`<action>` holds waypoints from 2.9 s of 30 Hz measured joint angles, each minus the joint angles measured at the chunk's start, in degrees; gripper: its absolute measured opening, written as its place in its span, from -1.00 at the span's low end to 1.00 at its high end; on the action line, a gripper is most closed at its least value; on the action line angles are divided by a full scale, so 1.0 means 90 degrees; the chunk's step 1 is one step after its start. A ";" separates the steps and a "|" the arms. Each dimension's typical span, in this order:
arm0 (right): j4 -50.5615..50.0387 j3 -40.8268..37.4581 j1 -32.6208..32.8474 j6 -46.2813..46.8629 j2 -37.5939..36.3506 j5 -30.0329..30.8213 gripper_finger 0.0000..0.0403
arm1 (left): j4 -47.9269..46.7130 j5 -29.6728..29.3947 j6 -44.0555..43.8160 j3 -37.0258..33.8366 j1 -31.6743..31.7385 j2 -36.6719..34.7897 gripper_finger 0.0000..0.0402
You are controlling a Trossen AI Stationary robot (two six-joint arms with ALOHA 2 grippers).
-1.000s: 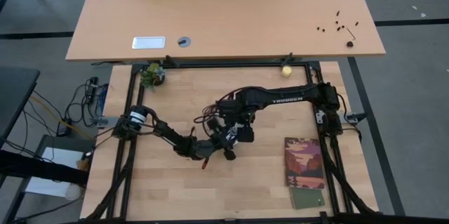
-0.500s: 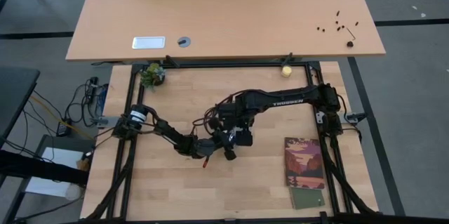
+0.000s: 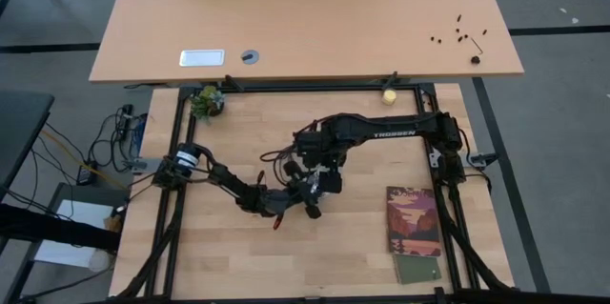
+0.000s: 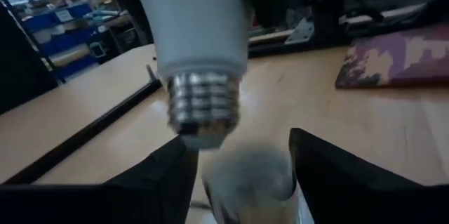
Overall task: Screw lightbulb
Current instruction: Insert the white lightbulb into the silver lamp
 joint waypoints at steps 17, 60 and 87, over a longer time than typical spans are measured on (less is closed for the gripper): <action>-0.0113 -0.0023 0.0048 0.0488 0.0010 0.0058 0.39 | 0.0439 -0.0973 0.1291 0.0025 -0.0407 -0.0177 0.37; 0.1134 -0.0489 0.0314 -0.0476 0.0012 0.0730 0.39 | -0.1376 -0.1017 -0.2125 0.0010 -0.0626 -0.0240 0.30; 0.1093 -0.0489 0.0068 -0.0886 0.0012 0.0729 0.39 | -0.1359 -0.1435 -0.2371 0.0010 -0.0605 -0.0231 0.33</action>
